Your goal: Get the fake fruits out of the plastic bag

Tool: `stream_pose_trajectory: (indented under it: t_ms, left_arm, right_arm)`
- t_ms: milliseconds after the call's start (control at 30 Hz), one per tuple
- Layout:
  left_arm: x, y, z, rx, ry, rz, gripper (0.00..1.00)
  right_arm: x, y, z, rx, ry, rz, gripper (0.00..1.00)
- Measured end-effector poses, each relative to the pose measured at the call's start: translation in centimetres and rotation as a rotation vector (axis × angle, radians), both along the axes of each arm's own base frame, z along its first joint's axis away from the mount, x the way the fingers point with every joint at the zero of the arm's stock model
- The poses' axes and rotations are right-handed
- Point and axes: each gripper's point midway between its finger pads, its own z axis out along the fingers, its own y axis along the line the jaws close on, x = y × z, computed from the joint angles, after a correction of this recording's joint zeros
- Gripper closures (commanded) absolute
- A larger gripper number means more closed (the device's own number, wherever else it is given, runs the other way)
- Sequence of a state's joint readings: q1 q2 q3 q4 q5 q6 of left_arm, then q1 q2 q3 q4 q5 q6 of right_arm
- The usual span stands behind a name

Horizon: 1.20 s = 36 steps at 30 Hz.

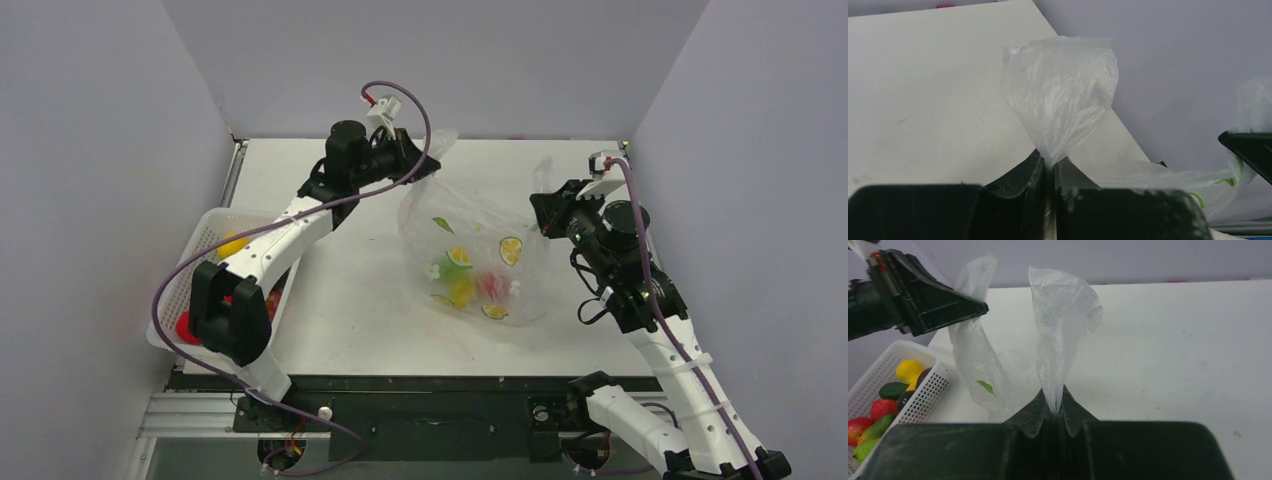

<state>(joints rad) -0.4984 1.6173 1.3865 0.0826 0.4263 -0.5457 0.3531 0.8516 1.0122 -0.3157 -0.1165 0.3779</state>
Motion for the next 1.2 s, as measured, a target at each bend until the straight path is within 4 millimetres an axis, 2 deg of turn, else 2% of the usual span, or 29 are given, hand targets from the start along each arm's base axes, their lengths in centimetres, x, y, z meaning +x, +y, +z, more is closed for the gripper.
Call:
stream_pose_trajectory:
  t_ms: [100, 233, 300, 333, 433, 533, 633, 733, 833, 900, 933, 967, 1033, 1100, 1200]
  left_arm:
    - [1.9, -0.7, -0.1, -0.058, 0.075, -0.048, 0.95]
    - [1.8, -1.1, -1.2, -0.089, 0.158, -0.123, 0.95]
    - [1.2, -1.0, -1.6, -0.094, 0.176, -0.146, 0.95]
    - [0.8, -0.8, -2.1, -0.091, 0.187, -0.152, 0.95]
    - [-0.8, 0.2, -4.3, -0.063, 0.228, -0.166, 0.95]
    - [-2.3, 1.2, -6.9, -0.015, 0.265, -0.168, 0.94]
    - [-3.4, 1.9, -8.6, 0.025, 0.286, -0.168, 0.88]
    - [-3.8, 2.2, -8.4, 0.042, 0.274, -0.167, 0.76]
    - [-4.0, 2.7, -7.1, 0.048, 0.231, -0.151, 0.62]
    - [-4.2, 3.0, -5.9, 0.047, 0.191, -0.139, 0.39]
    - [-4.3, 3.2, -5.4, 0.048, 0.169, -0.132, 0.32]
    - [-4.4, 3.5, -4.9, 0.050, 0.147, -0.124, 0.21]
    - [-4.6, 4.0, -4.0, 0.054, 0.110, -0.103, 0.08]
    - [-4.8, 4.6, -3.3, 0.064, 0.079, -0.082, 0.04]
    - [-5.6, 5.6, -1.7, 0.074, 0.043, -0.042, 0.03]
  right_arm:
    - [-0.1, -0.1, 2.0, 0.016, -0.037, -0.006, 1.00]
    - [-0.7, 1.2, 1.7, 0.040, -0.023, 0.030, 1.00]
    - [-1.9, 3.1, 0.3, 0.048, 0.006, 0.089, 0.96]
    - [-2.7, 4.3, -0.7, 0.051, 0.023, 0.128, 0.91]
    - [-6.1, 7.8, -5.4, 0.041, 0.122, 0.258, 0.79]
    - [-9.1, 10.0, -9.1, 0.005, 0.206, 0.346, 0.66]
    - [-11.7, 11.8, -10.8, -0.024, 0.241, 0.425, 0.54]
    - [-13.6, 13.4, -11.3, -0.048, 0.253, 0.497, 0.46]
    - [-15.2, 14.9, -12.1, -0.104, 0.274, 0.568, 0.42]
    - [-16.1, 15.9, -12.3, -0.147, 0.278, 0.612, 0.38]
    - [-16.3, 16.2, -12.3, -0.163, 0.276, 0.627, 0.36]
    - [-16.5, 16.4, -12.2, -0.176, 0.270, 0.638, 0.34]
    - [-16.5, 16.5, -11.9, -0.191, 0.255, 0.644, 0.31]
    - [-16.3, 16.4, -11.7, -0.198, 0.242, 0.639, 0.30]
    - [-16.2, 16.6, -11.7, -0.202, 0.232, 0.640, 0.29]
